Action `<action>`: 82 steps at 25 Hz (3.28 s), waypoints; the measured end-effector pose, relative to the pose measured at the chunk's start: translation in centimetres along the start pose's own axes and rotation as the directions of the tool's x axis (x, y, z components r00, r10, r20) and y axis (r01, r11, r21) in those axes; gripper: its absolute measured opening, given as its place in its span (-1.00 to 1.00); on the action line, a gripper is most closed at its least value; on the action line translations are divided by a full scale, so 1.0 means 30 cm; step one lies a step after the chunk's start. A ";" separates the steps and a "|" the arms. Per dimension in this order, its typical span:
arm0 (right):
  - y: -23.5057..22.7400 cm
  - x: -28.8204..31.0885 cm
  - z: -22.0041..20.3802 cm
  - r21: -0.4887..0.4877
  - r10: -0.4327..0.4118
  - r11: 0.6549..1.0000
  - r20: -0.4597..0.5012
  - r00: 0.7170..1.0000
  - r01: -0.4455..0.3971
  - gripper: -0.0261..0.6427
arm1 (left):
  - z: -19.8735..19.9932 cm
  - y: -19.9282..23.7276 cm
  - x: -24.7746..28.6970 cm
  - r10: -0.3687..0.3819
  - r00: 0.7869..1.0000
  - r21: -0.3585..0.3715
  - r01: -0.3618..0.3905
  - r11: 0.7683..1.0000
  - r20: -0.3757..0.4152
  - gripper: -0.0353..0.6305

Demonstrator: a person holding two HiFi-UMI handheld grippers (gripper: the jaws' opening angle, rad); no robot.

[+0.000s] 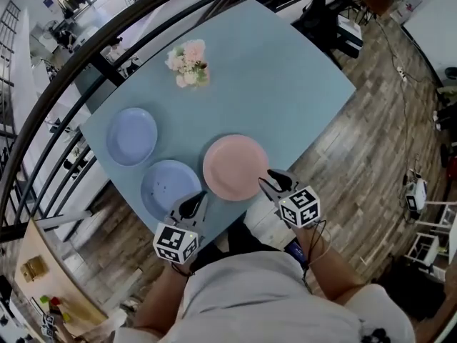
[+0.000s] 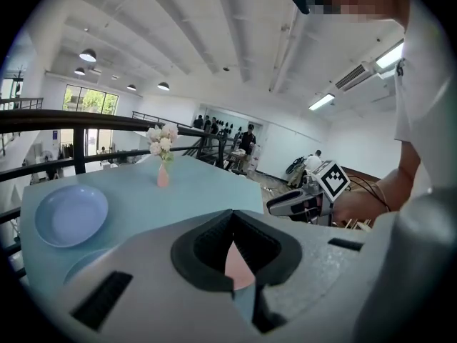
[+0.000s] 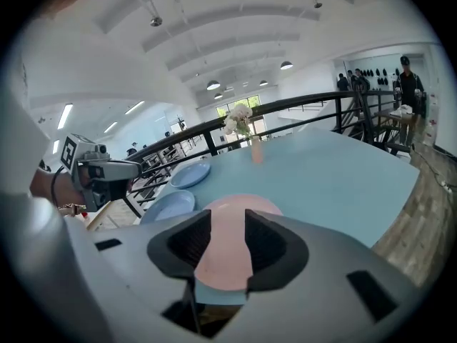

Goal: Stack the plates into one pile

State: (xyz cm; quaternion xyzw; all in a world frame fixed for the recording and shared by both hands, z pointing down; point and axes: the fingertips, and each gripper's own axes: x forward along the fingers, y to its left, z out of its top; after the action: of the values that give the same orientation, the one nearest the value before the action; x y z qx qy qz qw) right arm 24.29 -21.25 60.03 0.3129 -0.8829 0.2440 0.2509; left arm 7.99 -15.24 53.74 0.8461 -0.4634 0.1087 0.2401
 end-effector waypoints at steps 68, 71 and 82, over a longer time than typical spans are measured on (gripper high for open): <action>-0.112 0.126 -0.093 0.460 -0.097 0.881 -0.060 0.994 0.114 -0.85 | -0.064 0.164 -0.202 0.069 0.997 0.057 -0.068 0.996 -0.026 -0.88; -0.037 0.105 -0.054 0.458 -0.111 0.882 -0.023 0.994 0.109 -0.85 | -0.046 0.168 -0.274 0.063 0.998 0.078 -0.063 0.995 0.002 -0.88; 0.276 0.082 0.001 0.436 -0.125 0.896 0.059 0.990 0.088 -0.85 | -0.044 0.218 -0.541 0.036 0.996 0.122 -0.045 0.992 0.079 -0.88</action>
State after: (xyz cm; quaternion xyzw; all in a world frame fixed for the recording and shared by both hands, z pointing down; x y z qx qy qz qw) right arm 17.04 -16.66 59.20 0.4187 -0.7983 0.4059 0.1505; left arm -6.32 -5.67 50.27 0.8532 -0.4818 0.1096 0.1671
